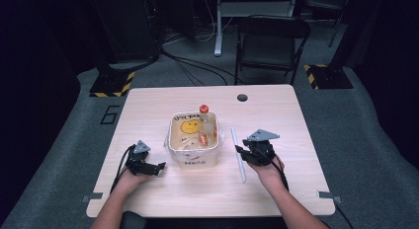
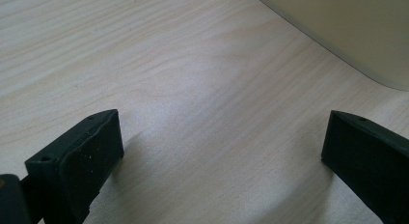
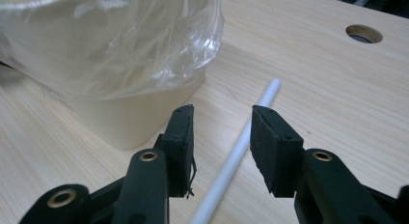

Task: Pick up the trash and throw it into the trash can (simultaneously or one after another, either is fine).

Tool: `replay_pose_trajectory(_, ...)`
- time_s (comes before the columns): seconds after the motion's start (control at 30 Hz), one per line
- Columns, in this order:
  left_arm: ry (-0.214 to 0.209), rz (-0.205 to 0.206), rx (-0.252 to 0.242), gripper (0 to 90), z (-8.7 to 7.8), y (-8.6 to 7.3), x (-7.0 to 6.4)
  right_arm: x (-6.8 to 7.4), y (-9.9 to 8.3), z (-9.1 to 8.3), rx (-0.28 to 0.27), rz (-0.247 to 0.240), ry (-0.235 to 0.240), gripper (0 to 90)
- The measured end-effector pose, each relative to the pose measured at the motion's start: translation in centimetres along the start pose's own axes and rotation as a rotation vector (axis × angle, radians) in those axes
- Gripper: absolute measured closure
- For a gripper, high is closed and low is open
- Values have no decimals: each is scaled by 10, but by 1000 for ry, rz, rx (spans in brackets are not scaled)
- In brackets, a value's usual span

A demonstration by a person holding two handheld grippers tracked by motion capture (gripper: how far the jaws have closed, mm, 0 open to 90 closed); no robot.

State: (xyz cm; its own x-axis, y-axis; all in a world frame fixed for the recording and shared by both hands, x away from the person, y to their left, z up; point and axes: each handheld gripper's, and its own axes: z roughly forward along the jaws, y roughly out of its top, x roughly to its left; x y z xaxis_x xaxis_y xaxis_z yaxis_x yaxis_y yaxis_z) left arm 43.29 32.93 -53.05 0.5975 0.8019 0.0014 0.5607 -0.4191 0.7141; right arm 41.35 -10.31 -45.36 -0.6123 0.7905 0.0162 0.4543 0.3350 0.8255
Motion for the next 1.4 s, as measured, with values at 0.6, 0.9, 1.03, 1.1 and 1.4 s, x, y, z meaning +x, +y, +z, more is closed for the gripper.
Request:
replay_pose_trajectory(0.6, -3, -8, -4, 7, 0, 0, -1, 0, -25, 12, 43, 29, -10, 621)
replay_pose_trajectory(0.9, -2, -9, -2, 8, 0, 0, -1, 0, -38, 16, 68, 35, -19, 658)
replay_pose_trajectory(1.03, -2, -7, 0, 7, 0, 0, 0, 0, -41, 20, 83, 41, -22, 658)
replay_pose_trajectory(1.1, -2, -9, -2, 8, 0, 0, -1, 0, -42, 22, 94, 44, -25, 658)
replay_pose_trajectory(1.4, -3, -10, -5, 8, 0, 0, -1, 7, -49, 28, 136, 30, -2, 673)
